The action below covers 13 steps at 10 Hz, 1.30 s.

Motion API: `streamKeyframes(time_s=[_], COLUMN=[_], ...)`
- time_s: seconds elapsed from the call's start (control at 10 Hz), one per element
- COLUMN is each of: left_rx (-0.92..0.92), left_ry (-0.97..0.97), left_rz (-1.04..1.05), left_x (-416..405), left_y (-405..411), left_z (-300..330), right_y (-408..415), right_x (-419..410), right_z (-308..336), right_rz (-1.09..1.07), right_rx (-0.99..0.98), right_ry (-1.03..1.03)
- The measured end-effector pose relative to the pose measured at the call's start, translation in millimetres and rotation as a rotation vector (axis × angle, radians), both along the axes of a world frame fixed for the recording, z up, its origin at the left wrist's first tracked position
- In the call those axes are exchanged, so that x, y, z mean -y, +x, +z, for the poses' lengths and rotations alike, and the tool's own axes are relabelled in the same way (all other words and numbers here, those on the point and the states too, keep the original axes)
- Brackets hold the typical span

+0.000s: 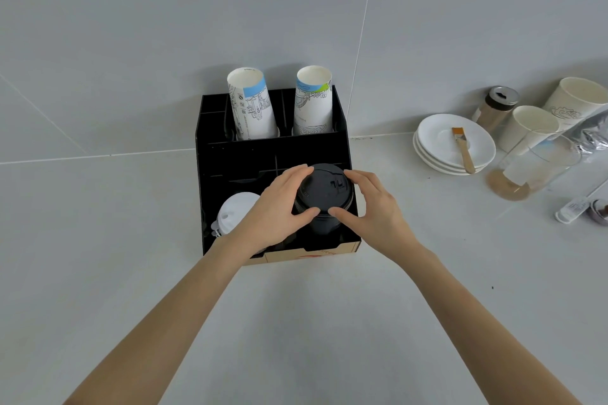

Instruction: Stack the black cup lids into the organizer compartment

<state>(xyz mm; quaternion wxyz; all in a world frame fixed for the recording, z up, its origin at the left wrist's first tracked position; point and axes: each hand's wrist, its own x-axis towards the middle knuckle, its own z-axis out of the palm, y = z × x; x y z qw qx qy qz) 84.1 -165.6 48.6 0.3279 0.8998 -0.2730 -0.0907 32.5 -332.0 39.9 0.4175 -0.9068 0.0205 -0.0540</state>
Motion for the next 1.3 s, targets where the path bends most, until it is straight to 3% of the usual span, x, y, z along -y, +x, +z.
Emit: streamKeyframes(time_s=[0.4,0.9,1.3], left_rx=[-0.042,-0.064,-0.038], left_ry=[0.035,0.034,0.187], left_rz=[-0.01,0.027,0.007], left_x=[3.7,0.9,0.1], left_y=[11.9,10.9,16.2], left_z=[-15.5,-23.9,-6.5], right_y=[8.2,8.5,9.4], right_x=[-0.1,-6.2,-6.3], right_z=[-14.7,-10.5,14.9], right_rz=[-0.035,-0.013,0.062], right_rx=[-0.118,-0.125,-0.212], right_ry=[0.013,-0.016,-0.207])
